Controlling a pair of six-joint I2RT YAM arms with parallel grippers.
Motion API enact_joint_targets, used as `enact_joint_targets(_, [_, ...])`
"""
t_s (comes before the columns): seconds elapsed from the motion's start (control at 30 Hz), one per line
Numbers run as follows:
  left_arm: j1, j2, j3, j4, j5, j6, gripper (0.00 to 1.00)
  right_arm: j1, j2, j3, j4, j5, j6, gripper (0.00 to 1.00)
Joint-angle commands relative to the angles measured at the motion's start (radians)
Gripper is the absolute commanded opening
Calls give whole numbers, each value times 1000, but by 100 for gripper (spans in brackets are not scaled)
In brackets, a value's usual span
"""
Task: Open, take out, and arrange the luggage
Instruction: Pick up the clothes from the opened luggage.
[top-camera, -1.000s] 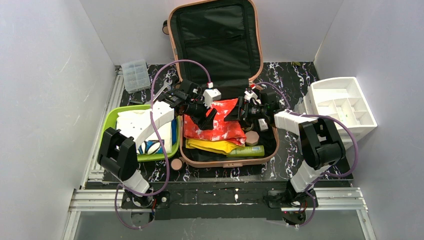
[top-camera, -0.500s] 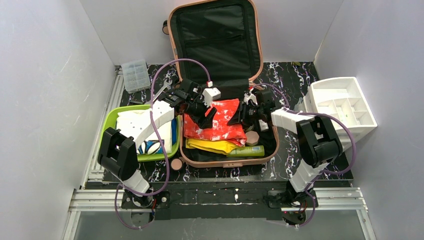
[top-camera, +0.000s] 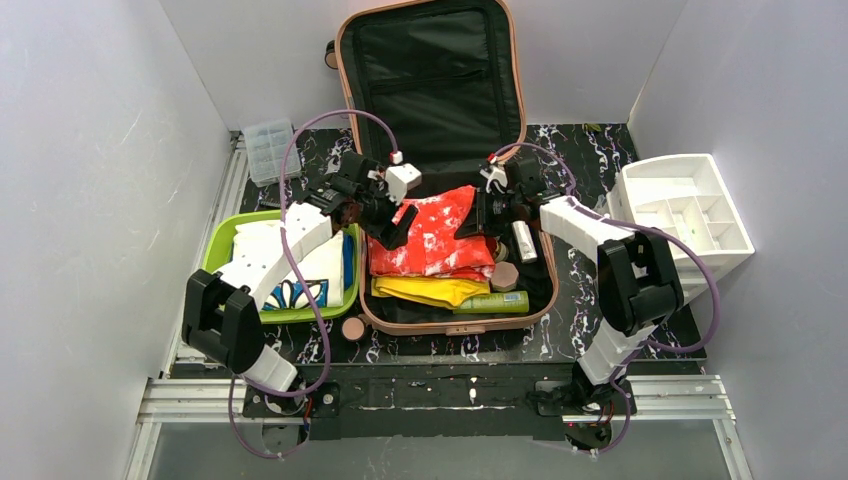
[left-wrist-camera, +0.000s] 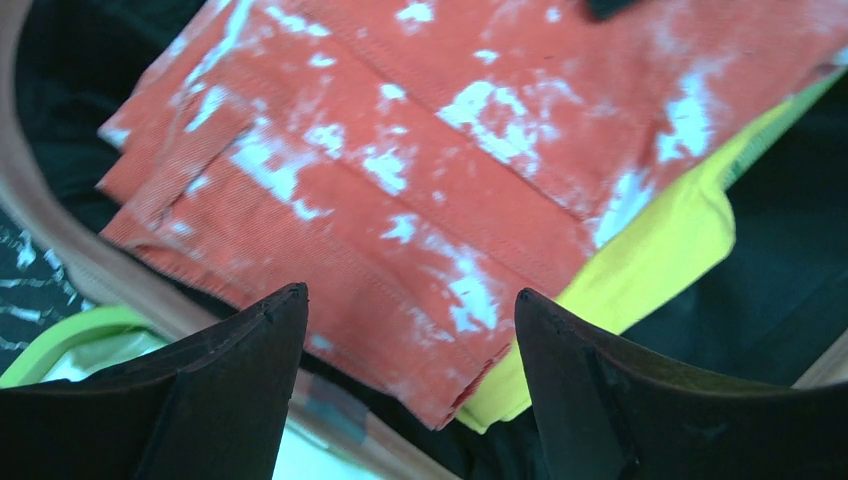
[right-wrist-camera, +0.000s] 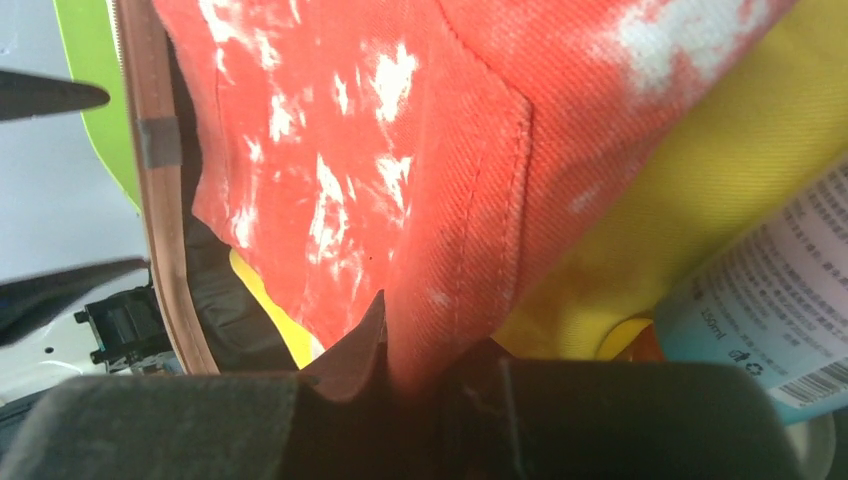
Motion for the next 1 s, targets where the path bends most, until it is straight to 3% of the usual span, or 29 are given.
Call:
enact_joint_targets(0.0, [56,-57,-24,-16,-43,-49,74,13,-79,92,65,20,-56,1])
enact_joint_targets(0.27, [101,-70,-55,0,-7,-90,76,11,-127,232,-111,223,-184,1])
enact_joint_targets(0.47, [120,-15,-67,63,44,-136,86,-28,-152,287,-184,306,-236,1])
enact_joint_targets(0.8, [134,130,-52,241,258,-275,91,-122,-143,340,-236,269,-279,1])
enact_joint_targets(0.97, [146,198,-27,319,379,-339,98,-134,-137,432,-244,146,-281,1])
